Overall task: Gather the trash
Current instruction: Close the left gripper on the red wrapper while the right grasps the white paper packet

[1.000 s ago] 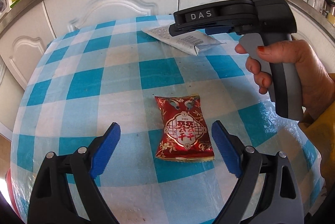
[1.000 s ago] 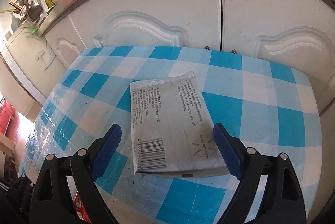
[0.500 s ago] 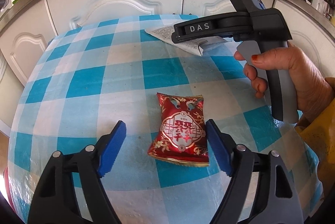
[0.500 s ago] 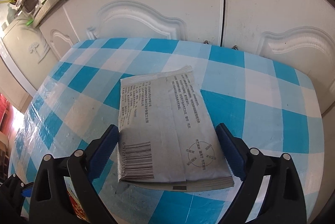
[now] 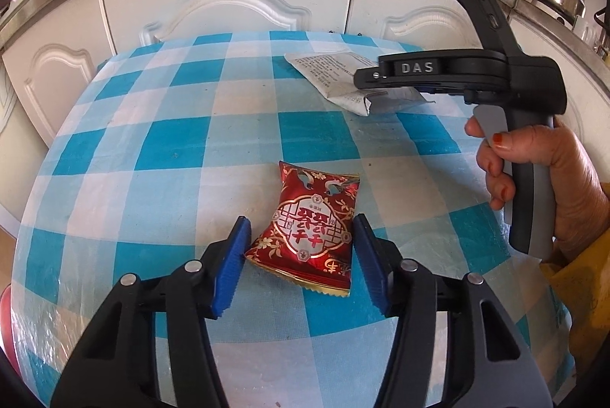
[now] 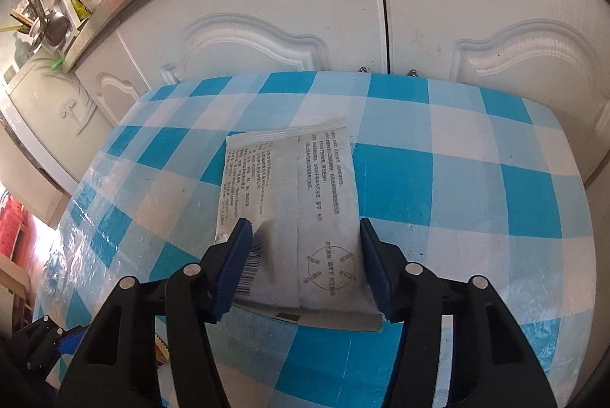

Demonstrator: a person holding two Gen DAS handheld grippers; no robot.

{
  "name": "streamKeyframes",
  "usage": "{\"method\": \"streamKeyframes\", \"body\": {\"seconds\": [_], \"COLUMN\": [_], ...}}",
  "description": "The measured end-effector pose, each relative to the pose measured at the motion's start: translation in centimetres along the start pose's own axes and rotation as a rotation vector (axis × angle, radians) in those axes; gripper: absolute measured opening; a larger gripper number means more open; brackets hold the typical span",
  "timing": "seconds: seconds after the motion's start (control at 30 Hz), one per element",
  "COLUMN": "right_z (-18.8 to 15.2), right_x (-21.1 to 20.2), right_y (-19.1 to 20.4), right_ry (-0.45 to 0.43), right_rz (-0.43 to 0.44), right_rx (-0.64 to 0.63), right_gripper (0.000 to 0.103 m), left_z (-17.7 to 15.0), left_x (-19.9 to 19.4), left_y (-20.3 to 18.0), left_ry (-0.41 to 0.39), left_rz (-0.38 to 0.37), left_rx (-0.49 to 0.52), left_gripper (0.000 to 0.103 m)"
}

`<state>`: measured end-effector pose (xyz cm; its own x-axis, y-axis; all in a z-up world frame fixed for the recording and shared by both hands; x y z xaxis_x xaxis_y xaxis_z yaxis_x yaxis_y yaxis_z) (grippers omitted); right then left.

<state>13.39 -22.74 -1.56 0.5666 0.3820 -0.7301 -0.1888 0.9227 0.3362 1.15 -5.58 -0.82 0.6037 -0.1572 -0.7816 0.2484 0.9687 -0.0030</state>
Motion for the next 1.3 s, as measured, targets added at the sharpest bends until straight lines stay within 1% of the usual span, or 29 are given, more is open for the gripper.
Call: {"method": "streamKeyframes", "body": {"seconds": [0.13,0.17,0.2,0.43,0.53,0.67,0.77,0.83,0.87,0.9,0.93,0.97,1.0,1.07,1.1,1.23,1.3], "right_z": [-0.8,-1.1,-1.3,-3.3,-4.7,-7.4,-9.2,-9.9,-10.0,-10.0,-9.9,-9.7,-9.3,-8.9,-8.6,-8.2,-8.0], "right_x": [-0.8,-1.0,-1.1,-2.3,-3.1,-4.5,-6.0,-7.2,-7.7,-8.0,-8.3,-8.5,-8.6,-8.0,-7.4,-4.4,-2.9], "right_y": [0.2,0.4,0.7,2.3,3.4,4.7,5.1,5.3,5.4,5.4,5.6,5.8,6.3,7.6,8.4,10.5,11.0], "right_ry": [-0.021,-0.019,-0.015,-0.012,0.007,0.048,0.067,0.04,0.029,0.018,0.0,-0.023,-0.038,-0.036,-0.029,0.026,0.055], "right_rz": [0.03,0.027,0.032,0.065,0.079,0.101,0.088,0.062,0.057,0.057,0.052,0.054,0.065,0.074,0.059,0.002,-0.061], "right_rx": [0.021,0.017,0.015,0.009,-0.023,-0.088,-0.107,-0.102,-0.084,-0.063,-0.041,-0.024,-0.016,-0.018,-0.027,-0.041,-0.047], "right_gripper": [0.044,0.029,0.018,0.015,0.014,0.014,0.014,0.016,0.022,0.049,0.067,0.089,0.089,0.09,0.093,0.093,0.094], "left_z": [-0.2,-0.3,-0.3,-0.9,-1.3,-2.1,-2.7,-3.2,-3.5,-3.8,-4.0,-4.2,-4.4,-4.8,-5.0,-5.7,-6.1], "left_x": [-0.4,-0.6,-0.7,-2.0,-2.8,-3.9,-4.7,-5.2,-5.4,-5.7,-5.8,-6.0,-6.2,-6.5,-6.7,-7.5,-7.7], "left_y": [0.8,1.1,1.3,2.8,3.7,5.6,6.9,7.5,7.7,7.9,8.1,8.2,8.4,8.8,9.0,10.0,10.4], "left_ry": [-0.005,-0.009,-0.012,-0.03,-0.04,-0.044,-0.05,-0.052,-0.053,-0.054,-0.054,-0.056,-0.057,-0.057,-0.057,-0.062,-0.062], "left_rz": [0.004,0.005,0.004,0.027,0.043,0.059,0.069,0.073,0.073,0.075,0.076,0.078,0.079,0.083,0.084,0.091,0.097], "left_rx": [-0.026,-0.033,-0.037,-0.053,-0.06,-0.085,-0.103,-0.111,-0.112,-0.113,-0.114,-0.115,-0.116,-0.121,-0.126,-0.142,-0.145], "left_gripper": [0.056,0.056,0.056,0.056,0.056,0.056,0.056,0.056,0.056,0.056,0.056,0.056,0.056,0.056,0.056,0.056,0.056]}}
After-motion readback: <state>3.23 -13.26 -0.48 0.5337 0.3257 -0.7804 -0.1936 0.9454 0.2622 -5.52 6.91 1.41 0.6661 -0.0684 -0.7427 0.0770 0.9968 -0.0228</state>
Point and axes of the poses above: each gripper's, at about its wrist camera, not at the fingertips, and x roughly the way its jaws point, y to its left, z to its top, the point moved 2 cm from there along x, roughly the way its jaws point, and after that the axes turned 5 degrees about z, right-handed, at the moved point
